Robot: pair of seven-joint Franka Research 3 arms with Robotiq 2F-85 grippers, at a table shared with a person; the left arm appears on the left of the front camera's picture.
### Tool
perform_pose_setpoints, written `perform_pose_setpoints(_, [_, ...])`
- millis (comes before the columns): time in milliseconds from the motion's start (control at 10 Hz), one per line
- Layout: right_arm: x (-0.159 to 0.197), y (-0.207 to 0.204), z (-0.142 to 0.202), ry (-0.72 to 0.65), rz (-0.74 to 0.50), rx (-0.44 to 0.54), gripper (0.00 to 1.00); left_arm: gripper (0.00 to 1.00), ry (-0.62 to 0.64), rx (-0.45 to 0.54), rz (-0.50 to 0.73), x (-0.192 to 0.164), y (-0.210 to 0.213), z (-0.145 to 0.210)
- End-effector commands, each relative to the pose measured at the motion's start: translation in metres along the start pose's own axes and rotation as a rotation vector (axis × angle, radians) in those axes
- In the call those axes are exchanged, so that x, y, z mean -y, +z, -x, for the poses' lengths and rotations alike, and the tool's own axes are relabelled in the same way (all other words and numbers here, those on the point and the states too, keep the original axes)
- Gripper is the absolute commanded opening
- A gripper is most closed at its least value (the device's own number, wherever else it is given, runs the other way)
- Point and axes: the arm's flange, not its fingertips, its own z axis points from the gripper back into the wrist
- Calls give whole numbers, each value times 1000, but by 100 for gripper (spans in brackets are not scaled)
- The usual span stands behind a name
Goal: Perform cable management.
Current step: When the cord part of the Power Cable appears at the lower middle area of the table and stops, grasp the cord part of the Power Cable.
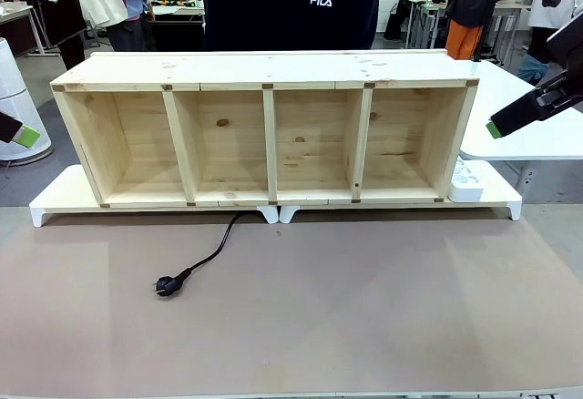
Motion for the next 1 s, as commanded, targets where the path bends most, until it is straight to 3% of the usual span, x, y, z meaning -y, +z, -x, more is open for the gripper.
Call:
perform_pose_setpoints(0, [0, 0, 0, 0, 2, 1, 100, 100, 8, 5, -3, 1, 1, -1])
perform_pose_setpoints(500, [0, 0, 0, 0, 0, 0, 100, 100, 8, 5, -3, 1, 1, -1])
perform_pose_setpoints(900, [-46, -13, -49, 41, -29, -37, 100, 100, 8, 5, -3, 1, 1, -1])
